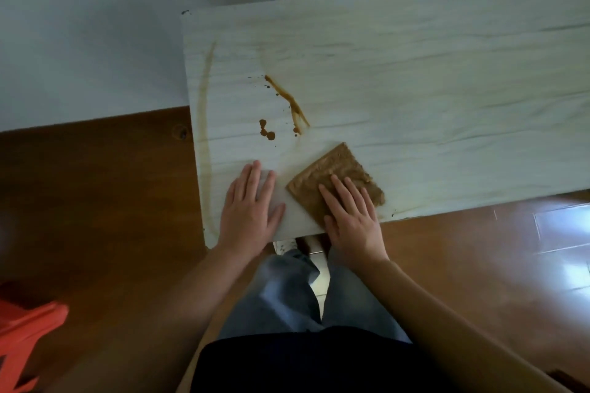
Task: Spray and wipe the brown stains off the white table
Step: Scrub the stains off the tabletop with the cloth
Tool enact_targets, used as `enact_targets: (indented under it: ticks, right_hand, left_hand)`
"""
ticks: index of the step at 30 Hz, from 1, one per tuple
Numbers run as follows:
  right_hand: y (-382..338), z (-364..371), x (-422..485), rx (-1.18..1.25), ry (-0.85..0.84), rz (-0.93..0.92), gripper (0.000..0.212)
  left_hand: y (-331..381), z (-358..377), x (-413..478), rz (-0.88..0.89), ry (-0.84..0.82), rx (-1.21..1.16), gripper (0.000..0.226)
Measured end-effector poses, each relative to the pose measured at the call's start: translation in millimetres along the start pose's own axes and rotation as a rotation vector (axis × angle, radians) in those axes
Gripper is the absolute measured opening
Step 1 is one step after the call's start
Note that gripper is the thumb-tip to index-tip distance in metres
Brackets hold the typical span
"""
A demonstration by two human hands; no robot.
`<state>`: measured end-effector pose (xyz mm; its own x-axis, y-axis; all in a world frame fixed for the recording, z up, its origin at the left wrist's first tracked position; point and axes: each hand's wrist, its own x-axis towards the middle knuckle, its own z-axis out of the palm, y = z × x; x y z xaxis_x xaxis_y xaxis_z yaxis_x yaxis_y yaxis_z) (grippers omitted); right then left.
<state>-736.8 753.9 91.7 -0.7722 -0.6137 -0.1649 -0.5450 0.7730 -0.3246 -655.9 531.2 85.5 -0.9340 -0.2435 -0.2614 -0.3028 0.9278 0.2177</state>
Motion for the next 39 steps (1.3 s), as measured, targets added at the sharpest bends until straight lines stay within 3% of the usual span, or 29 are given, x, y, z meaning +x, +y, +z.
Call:
enact_targets:
  ticks: [11,28,39]
  right_hand:
    - [106.8,-43.2,5.5,-0.015,0.069,0.414,0.059]
    - [153.5,-58.3,-9.0,0.003,0.033,0.313,0.059]
    - [257.6,-98.3,-20.8,0.018,0.047,0.508,0.059]
  left_hand:
    - [9.0,-10.9,-1.3,-0.030,-0.028,-0.014,0.068]
    - [45.1,-16.7,-0.3,-0.212,-0.045,-0.018,0.070]
    - [60.8,-23.2,4.1,-0.294,-0.120,0.020,0.073]
